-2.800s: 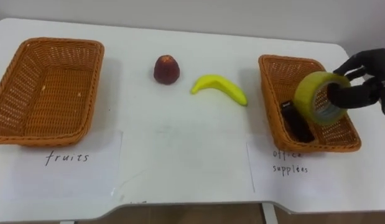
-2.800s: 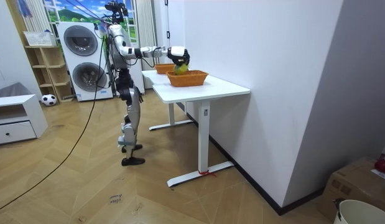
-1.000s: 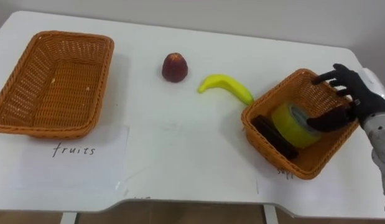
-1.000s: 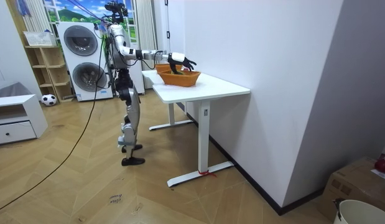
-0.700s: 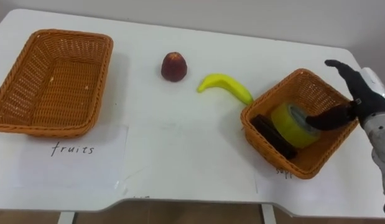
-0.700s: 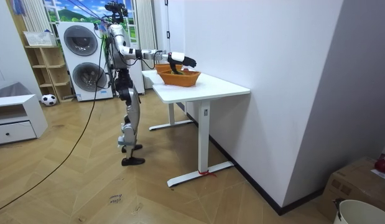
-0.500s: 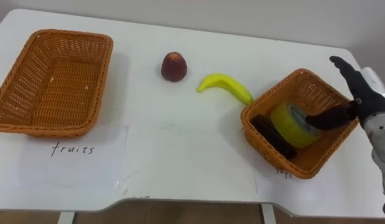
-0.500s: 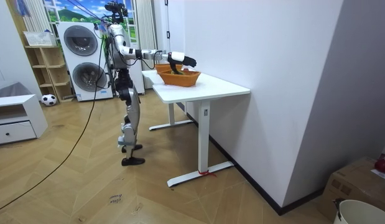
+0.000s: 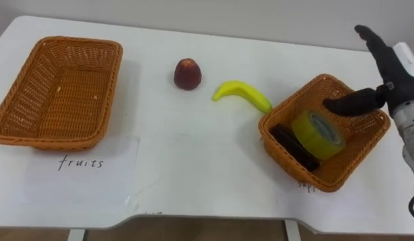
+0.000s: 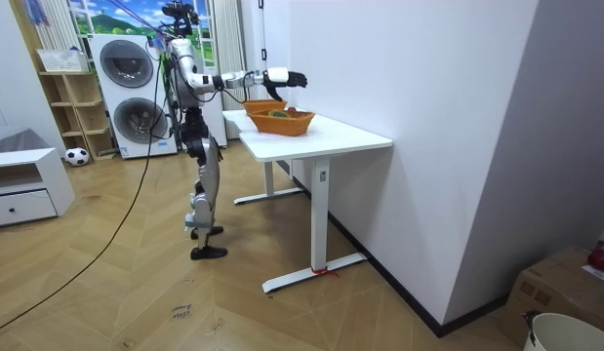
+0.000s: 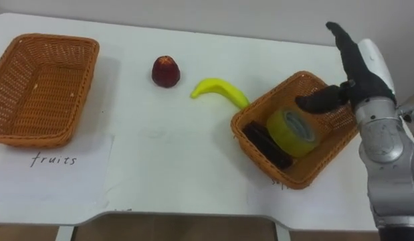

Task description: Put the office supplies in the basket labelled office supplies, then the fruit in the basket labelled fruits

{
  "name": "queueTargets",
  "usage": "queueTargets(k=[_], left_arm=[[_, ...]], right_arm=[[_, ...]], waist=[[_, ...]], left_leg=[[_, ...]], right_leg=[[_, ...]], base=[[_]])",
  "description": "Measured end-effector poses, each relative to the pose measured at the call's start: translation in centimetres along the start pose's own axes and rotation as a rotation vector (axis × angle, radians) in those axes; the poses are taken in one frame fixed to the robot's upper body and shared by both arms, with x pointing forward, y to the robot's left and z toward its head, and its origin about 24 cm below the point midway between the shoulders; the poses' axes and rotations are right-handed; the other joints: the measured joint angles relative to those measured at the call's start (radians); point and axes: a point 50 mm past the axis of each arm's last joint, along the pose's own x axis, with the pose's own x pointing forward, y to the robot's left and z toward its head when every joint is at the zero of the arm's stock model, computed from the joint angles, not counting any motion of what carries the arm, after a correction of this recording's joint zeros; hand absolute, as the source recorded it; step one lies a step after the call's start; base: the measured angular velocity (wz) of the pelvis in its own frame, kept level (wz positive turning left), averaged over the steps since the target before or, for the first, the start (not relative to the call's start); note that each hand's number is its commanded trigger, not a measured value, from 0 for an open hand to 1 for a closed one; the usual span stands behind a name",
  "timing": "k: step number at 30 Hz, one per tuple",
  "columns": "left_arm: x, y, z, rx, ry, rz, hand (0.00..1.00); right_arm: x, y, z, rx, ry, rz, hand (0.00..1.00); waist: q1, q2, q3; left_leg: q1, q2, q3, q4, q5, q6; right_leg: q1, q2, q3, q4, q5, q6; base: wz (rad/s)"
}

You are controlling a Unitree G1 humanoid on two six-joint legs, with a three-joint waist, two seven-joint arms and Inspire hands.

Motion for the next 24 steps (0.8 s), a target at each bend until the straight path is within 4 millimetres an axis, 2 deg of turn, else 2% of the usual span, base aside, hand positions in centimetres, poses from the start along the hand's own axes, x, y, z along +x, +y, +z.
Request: queueTargets(k=[4,7,13,17,24], left_arm=[[-0.1,0.0,-0.5,0.009,0.011,0.002,0.00],[-0.2,0.3,-1.1,0.004,0.026,-0.002,0.00],[-0.3,0.4,-1.5,0.006,0.035,-0.001,0.00],[-0.3,0.6,-1.6,0.008,0.037,0.005,0.00],[-0.4,0.8,-1.9,0.001,0.053,0.012,0.00]], right_arm=[[0.1,-0.5,0.4,0.010,-0.018,-0.023,0.00],[0.8,-1.1,1.4,0.036,-0.051,-0.043,0.00],[1.8,-1.9,3.1,0.095,-0.112,-0.078,0.00],[1.8,-1.9,3.1,0.125,-0.112,-0.073,0.00],[1.9,-1.8,3.2,0.119,-0.109,-0.066,0.00]], waist=[[0.001,0.009,-0.0061],[-0.002,0.009,-0.0064],[0.000,-0.003,-0.0124],[0.002,-0.016,-0.0032],[0.028,-0.025,-0.0026]], left_leg=[[0.000,0.000,0.000,0.000,0.000,0.000],[0.001,0.000,-0.001,0.001,0.000,0.000],[0.003,-0.001,-0.011,0.005,0.000,0.000],[0.002,-0.003,-0.032,0.011,0.000,0.000],[0.000,-0.001,-0.031,0.002,0.000,0.000]], right_leg=[[0.000,0.000,-0.001,0.000,0.000,0.000],[-0.001,0.001,0.000,0.001,0.000,0.000],[0.005,0.000,-0.006,-0.001,0.000,0.000],[0.016,-0.001,-0.021,-0.004,0.000,0.000],[0.013,0.001,-0.020,-0.002,0.000,0.000]], base=[[0.00],[0.00],[0.04],[0.13],[0.00]])
